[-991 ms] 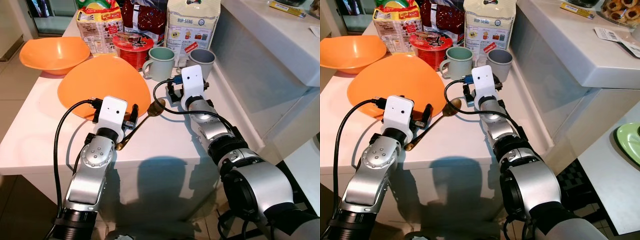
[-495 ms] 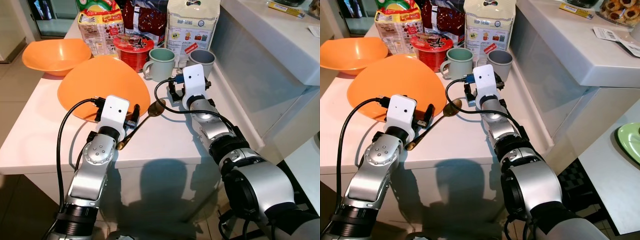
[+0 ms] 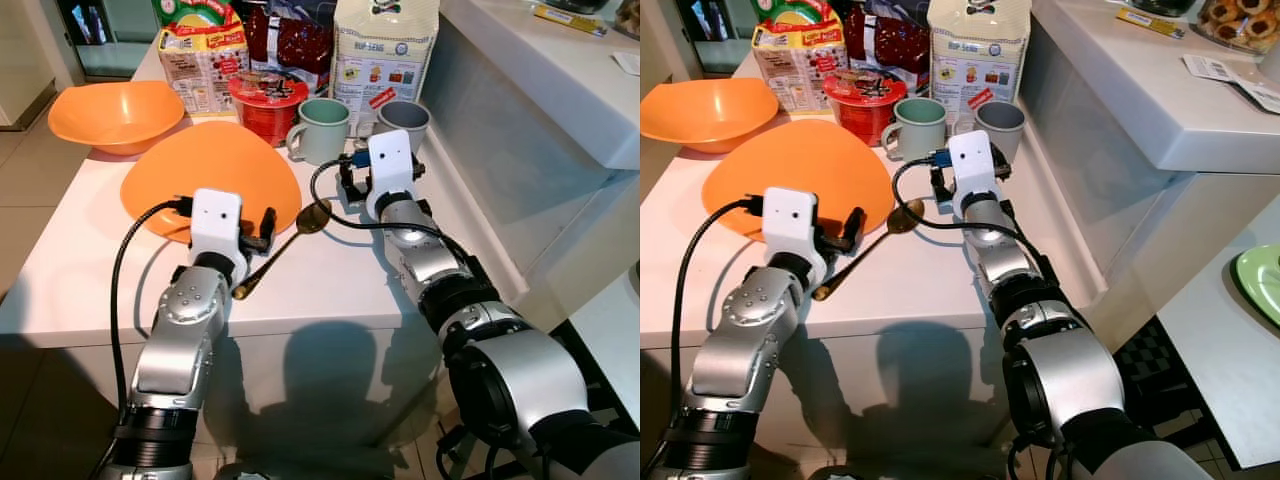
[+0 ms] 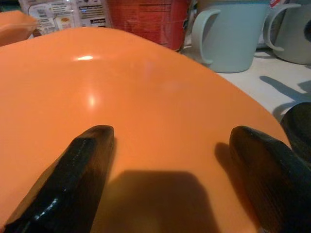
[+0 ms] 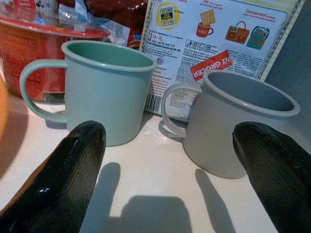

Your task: Setting the table

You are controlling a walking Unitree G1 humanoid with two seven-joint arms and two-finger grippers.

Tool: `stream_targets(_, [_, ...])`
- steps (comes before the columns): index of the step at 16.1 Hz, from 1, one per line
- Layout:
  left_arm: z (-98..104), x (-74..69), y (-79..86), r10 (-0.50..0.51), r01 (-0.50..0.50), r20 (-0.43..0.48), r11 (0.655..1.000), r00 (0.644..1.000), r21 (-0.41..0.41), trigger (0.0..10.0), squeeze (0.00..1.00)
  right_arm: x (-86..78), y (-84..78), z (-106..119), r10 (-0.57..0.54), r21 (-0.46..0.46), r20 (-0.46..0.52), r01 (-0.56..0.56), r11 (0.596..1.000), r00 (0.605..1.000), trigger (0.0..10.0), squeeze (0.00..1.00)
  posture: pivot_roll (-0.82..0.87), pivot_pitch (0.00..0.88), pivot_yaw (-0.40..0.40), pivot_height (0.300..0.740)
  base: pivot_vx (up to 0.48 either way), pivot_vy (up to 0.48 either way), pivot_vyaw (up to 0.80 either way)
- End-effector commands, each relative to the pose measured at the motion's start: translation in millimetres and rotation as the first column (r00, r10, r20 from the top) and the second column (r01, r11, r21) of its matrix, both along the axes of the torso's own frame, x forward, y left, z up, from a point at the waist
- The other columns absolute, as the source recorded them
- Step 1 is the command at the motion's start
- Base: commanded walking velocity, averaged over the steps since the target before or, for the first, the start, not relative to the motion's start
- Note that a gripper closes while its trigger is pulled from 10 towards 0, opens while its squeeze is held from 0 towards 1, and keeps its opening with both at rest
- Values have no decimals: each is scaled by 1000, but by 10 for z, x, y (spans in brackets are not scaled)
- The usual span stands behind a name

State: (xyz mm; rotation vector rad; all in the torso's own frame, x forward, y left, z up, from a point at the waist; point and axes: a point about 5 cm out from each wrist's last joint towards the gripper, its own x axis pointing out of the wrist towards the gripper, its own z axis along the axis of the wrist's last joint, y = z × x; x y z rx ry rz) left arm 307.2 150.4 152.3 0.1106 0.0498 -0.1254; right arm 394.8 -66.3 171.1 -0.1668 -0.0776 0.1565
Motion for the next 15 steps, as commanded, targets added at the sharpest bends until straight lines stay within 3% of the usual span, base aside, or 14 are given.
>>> stream_targets(1, [-158, -38, 40, 7, -7, -90, 1000, 996, 7, 10000, 0, 9, 17, 78, -14, 48, 30, 12, 999, 999, 10000, 0, 305, 0, -60, 740, 0, 0, 0])
stream_targets(5, [-161, -35, 64, 9, -8, -96, 1000, 995, 12, 10000, 0, -5, 45, 72, -43, 71, 31, 41, 997, 999, 10000, 0, 288, 0, -41, 740, 0, 0, 0])
stream_targets(10, [-110, -27, 19, -10, 11, -79, 1000, 997, 15, 10000, 0, 16, -63, 68, -80, 58, 32, 79, 995, 996, 10000, 0, 287, 0, -30, 740, 0, 0, 0])
stream_targets(15, [-81, -16, 69, 5, -2, -66, 999, 998, 35, 10000, 0, 6, 23, 71, -60, 70, 20, 58, 996, 998, 10000, 0, 300, 0, -42, 740, 0, 0, 0])
